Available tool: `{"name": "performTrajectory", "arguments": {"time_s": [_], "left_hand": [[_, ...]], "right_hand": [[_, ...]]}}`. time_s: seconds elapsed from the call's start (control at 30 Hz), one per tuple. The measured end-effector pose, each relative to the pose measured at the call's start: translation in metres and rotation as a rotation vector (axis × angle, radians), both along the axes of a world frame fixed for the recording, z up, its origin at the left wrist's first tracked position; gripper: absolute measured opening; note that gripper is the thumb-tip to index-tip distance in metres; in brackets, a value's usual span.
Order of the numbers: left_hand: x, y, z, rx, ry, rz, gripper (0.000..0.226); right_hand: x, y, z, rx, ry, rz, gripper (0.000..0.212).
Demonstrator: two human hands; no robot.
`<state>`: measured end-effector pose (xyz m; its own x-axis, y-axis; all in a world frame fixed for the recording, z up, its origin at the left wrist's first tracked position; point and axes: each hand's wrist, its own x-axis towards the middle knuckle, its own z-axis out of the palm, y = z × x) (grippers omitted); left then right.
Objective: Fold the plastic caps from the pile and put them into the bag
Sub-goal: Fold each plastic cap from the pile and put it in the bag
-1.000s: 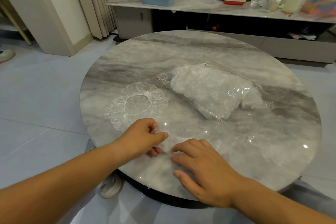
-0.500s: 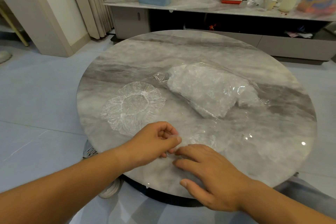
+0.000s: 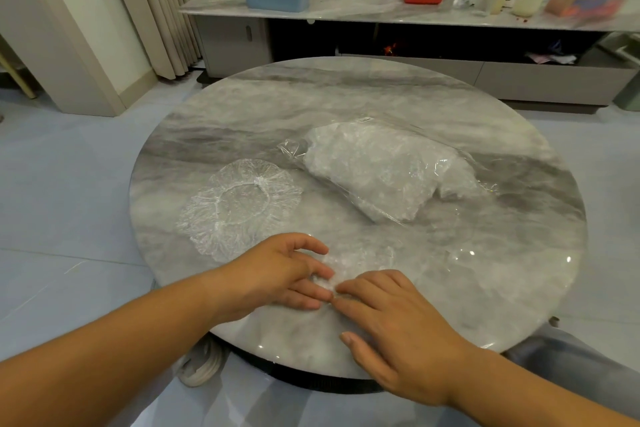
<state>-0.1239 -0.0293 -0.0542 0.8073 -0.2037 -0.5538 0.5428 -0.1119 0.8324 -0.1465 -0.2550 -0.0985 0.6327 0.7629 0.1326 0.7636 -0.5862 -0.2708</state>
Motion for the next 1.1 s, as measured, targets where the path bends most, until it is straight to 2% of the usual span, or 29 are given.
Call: {"name": "performTrajectory", "arguments": {"time_s": [0.1, 0.17, 0.23, 0.33, 0.4, 0.53, 0.67, 0.77, 0.83, 0.9, 1.03, 1.1], "left_hand": [[0.006, -0.001, 0.000, 0.112, -0.095, 0.037, 0.021], [0.014, -0.001, -0.003, 0.423, -0.304, -0.006, 0.026], [0.022, -0.002, -0.004, 0.704, -0.426, -0.127, 0.038], [0.032, -0.013, 0.001, 0.828, -0.386, -0.286, 0.052], [0.040, -0.021, 0.004, 0.840, -0.320, -0.346, 0.052], [0.044, -0.026, 0.001, 0.752, -0.198, -0.348, 0.035], [0.036, -0.019, -0.001, 0.459, -0.120, -0.163, 0.020], [0.028, -0.015, 0.003, 0.144, -0.065, 0.033, 0.012], [0.023, -0.012, 0.006, -0.051, -0.020, 0.089, 0.021], [0.017, -0.011, 0.010, -0.184, 0.020, 0.077, 0.027], [0.007, -0.013, 0.015, -0.286, 0.070, 0.000, 0.030], [0.003, -0.013, 0.014, -0.292, 0.086, -0.047, 0.034]], "right_hand": [[-0.001, -0.002, 0.000, -0.005, -0.007, -0.001, 0.036], [0.000, -0.002, 0.002, -0.007, -0.003, 0.013, 0.036], [0.002, -0.002, 0.003, -0.022, -0.001, 0.022, 0.038], [0.005, -0.006, 0.006, -0.042, 0.029, 0.054, 0.040], [0.007, -0.009, 0.008, -0.051, 0.062, 0.086, 0.043], [0.012, -0.016, 0.011, -0.013, 0.113, 0.079, 0.047], [0.012, -0.017, 0.016, 0.164, 0.169, -0.114, 0.044], [0.012, -0.010, 0.027, 0.398, 0.445, -0.378, 0.031], [0.014, -0.004, 0.034, 0.583, 0.656, -0.486, 0.020], [0.018, -0.001, 0.038, 0.739, 0.799, -0.515, 0.021], [0.024, 0.006, 0.039, 1.007, 1.040, -0.452, 0.041], [0.026, 0.008, 0.040, 1.088, 1.071, -0.450, 0.047]]}}
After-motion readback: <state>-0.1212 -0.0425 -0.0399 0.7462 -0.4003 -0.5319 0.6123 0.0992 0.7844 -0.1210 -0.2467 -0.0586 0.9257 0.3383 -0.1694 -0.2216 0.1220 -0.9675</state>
